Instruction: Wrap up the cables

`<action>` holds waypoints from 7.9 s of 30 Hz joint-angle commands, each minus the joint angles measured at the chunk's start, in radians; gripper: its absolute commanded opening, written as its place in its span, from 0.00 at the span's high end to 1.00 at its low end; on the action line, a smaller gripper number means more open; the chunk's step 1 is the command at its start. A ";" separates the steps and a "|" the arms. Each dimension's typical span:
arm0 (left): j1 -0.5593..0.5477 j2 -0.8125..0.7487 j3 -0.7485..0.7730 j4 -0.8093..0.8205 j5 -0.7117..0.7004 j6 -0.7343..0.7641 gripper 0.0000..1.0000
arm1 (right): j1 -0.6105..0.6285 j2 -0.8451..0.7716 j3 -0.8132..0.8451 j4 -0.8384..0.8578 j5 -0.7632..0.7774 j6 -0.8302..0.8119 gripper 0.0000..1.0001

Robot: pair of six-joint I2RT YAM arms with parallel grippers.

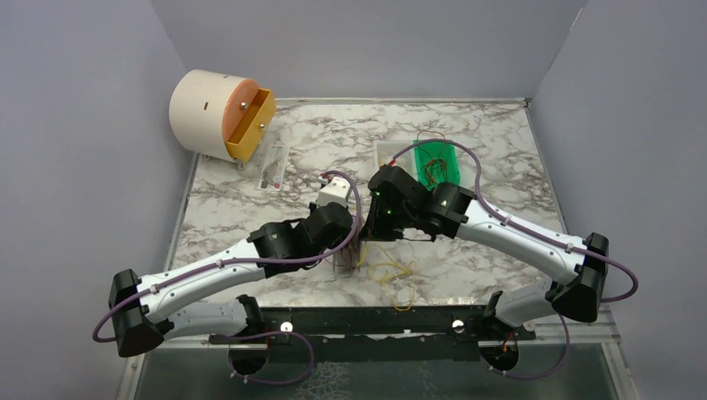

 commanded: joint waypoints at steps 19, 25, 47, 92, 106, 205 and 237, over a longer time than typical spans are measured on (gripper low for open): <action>0.000 -0.008 0.009 0.010 -0.028 0.064 1.00 | 0.022 -0.003 0.071 0.018 0.069 -0.079 0.99; 0.001 -0.032 0.033 -0.012 -0.027 0.077 1.00 | 0.022 -0.052 0.061 0.020 0.164 -0.181 0.99; 0.000 -0.118 0.167 -0.073 0.132 0.171 1.00 | -0.010 -0.076 -0.108 0.239 0.695 -0.500 0.55; 0.000 0.013 0.811 -0.236 -0.050 0.216 1.00 | -0.176 -0.558 -0.748 0.749 0.032 -0.736 0.03; 0.000 0.031 0.874 -0.224 -0.041 0.210 1.00 | -0.243 -0.286 -0.760 1.028 -0.081 -0.755 0.05; 0.027 0.012 0.189 0.233 -0.193 0.510 1.00 | 0.455 -0.292 0.247 -0.088 0.547 -0.792 0.99; 0.026 -0.379 0.086 0.058 0.553 0.601 1.00 | 0.002 -0.289 -0.086 0.288 0.444 -1.009 0.99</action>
